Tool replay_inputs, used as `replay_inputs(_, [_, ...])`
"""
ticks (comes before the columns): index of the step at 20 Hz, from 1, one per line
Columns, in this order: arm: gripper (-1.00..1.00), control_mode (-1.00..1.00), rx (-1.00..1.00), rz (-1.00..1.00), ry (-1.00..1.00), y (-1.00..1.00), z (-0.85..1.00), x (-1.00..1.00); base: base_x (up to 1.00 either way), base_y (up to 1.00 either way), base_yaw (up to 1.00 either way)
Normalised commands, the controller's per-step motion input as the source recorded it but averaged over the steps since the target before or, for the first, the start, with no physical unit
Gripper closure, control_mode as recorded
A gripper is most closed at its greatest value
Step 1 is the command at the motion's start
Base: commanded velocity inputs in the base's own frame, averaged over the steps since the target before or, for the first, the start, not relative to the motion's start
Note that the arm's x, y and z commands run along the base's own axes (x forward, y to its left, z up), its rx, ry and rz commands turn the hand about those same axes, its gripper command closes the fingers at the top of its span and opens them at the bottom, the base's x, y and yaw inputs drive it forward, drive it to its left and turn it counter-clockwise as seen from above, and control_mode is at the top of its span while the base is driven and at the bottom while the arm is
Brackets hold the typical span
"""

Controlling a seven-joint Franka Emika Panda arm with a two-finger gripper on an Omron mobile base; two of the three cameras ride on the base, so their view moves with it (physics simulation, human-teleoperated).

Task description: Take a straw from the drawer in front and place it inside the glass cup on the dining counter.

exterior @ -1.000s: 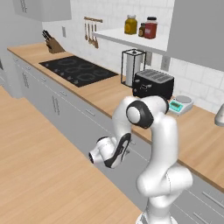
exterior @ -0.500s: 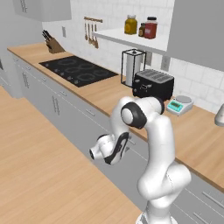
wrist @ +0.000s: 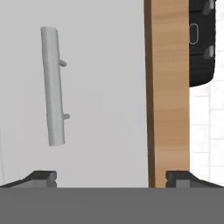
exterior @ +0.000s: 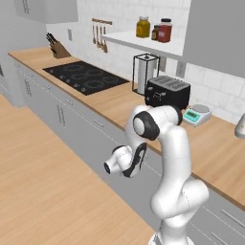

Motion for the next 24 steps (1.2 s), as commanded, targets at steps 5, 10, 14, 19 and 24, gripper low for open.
replay_inputs(5, [-1.00,-1.00,0.07,0.11,0.01,-0.15,-0.25,0.24,0.00,0.00,0.00])
replay_inputs(10, [-1.00,-1.00,0.08,0.07,0.05,-0.03,-0.28,0.33,0.00,0.00,0.00])
replay_inputs(14, [-1.00,-1.00,0.04,0.03,0.05,0.00,-0.29,0.39,0.00,0.00,0.00])
replay_inputs(19, [-1.00,-1.00,0.01,0.01,0.04,0.00,-0.35,0.46,0.00,0.00,0.00])
replay_inputs(24, [-1.00,-1.00,0.00,0.01,0.04,0.00,-0.42,0.49,0.00,0.00,0.00])
